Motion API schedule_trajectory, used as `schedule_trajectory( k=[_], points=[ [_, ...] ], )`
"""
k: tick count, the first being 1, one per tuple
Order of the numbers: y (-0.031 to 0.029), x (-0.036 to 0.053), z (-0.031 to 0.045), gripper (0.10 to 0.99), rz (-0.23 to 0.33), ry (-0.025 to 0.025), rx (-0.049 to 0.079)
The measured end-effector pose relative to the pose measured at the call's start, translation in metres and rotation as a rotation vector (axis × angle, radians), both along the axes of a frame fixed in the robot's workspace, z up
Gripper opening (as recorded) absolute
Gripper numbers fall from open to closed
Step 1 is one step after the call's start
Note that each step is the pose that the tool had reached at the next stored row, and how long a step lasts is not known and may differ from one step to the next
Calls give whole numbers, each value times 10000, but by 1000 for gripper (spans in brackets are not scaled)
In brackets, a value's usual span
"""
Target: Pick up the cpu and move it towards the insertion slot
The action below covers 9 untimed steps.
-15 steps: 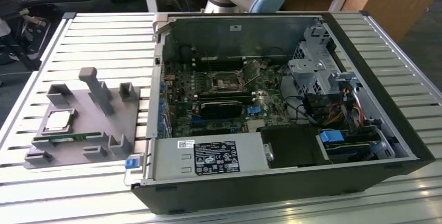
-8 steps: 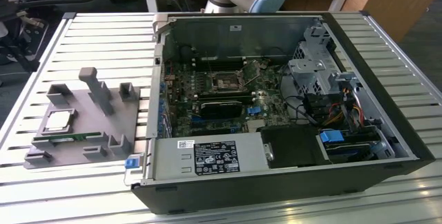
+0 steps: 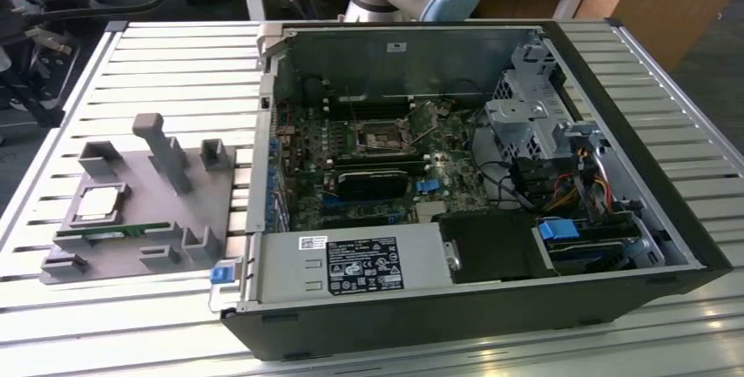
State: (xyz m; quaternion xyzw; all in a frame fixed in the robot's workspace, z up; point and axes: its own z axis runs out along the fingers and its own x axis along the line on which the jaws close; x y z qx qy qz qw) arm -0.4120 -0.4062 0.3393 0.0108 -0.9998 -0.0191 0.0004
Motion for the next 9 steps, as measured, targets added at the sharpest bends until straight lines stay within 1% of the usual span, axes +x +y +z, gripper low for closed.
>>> schedule_trajectory(
  k=[5, 7, 8, 9],
  points=[
    [-9, -4, -65, 114, 12, 1, -1],
    [-10, -4, -88, 235, 15, 1, -1],
    [-10, -4, -99, 235, 16, 2, -1],
    [-10, -4, -111, 294, 17, 1, -1]
  ],
)
